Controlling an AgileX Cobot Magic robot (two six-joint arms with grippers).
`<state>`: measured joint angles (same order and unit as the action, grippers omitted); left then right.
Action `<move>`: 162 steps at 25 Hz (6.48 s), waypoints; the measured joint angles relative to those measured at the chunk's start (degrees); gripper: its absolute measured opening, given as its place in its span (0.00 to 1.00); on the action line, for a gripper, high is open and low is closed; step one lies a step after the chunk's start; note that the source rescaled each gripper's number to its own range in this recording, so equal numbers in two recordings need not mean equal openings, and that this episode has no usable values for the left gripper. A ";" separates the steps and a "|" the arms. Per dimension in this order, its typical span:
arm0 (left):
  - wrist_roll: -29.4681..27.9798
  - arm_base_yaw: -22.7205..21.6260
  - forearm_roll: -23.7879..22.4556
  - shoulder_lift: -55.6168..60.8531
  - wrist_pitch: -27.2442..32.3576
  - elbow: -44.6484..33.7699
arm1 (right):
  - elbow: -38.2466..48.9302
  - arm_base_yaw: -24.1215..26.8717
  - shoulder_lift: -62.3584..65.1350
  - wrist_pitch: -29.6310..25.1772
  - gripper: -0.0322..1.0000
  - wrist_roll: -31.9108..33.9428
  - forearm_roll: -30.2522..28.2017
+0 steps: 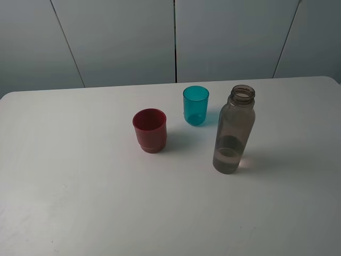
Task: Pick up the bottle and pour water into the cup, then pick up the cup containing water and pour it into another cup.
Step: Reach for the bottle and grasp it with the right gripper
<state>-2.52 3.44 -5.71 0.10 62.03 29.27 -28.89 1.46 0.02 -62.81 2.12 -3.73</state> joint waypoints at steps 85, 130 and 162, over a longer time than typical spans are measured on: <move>0.00 0.00 0.00 0.00 0.00 0.00 | 0.00 0.00 0.00 0.00 1.00 0.00 0.00; 0.00 0.00 0.00 0.00 0.00 0.00 | 0.00 0.00 0.00 0.00 1.00 0.00 0.00; -0.22 0.00 0.00 0.00 0.00 0.00 | 0.00 0.00 0.00 0.00 1.00 0.00 0.00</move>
<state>-2.74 3.44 -5.71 0.10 62.03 29.27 -28.89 1.46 0.02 -62.81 2.12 -3.73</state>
